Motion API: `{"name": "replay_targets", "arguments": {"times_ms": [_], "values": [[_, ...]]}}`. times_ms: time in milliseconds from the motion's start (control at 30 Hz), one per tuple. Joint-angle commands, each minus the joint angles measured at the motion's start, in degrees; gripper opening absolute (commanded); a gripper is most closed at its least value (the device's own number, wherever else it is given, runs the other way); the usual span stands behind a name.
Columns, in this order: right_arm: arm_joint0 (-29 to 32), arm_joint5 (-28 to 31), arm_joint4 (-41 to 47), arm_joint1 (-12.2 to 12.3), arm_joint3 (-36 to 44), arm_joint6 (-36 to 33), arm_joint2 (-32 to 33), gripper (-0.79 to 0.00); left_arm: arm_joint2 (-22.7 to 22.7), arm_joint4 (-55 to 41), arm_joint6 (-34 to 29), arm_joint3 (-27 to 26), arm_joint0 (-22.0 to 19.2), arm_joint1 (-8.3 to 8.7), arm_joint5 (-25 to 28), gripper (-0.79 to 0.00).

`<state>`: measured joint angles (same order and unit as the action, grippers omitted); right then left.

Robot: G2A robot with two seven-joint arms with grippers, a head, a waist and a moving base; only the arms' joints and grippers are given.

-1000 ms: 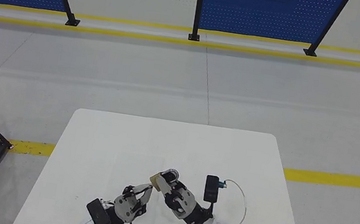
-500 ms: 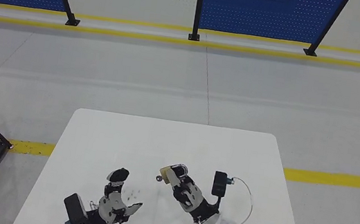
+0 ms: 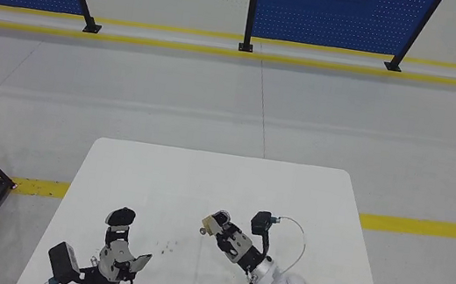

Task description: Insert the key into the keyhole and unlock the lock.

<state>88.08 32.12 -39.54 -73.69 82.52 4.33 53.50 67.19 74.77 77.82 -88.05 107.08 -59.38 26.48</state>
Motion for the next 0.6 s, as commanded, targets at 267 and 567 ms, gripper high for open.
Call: {"name": "replay_targets", "arguments": {"times_ms": [267,567], "values": [[-3.5,-2.0,0.8,-1.0,-3.6,-5.1,-3.6,-0.785,0.0,-0.6,0.6,-0.4,0.2,0.61,-0.6,0.000],[-5.7,-4.5,-0.5,-2.0,-6.7,-5.6,-6.2,-0.785,0.0,-0.6,0.6,-0.4,0.2,0.61,-0.6,0.000]]}}
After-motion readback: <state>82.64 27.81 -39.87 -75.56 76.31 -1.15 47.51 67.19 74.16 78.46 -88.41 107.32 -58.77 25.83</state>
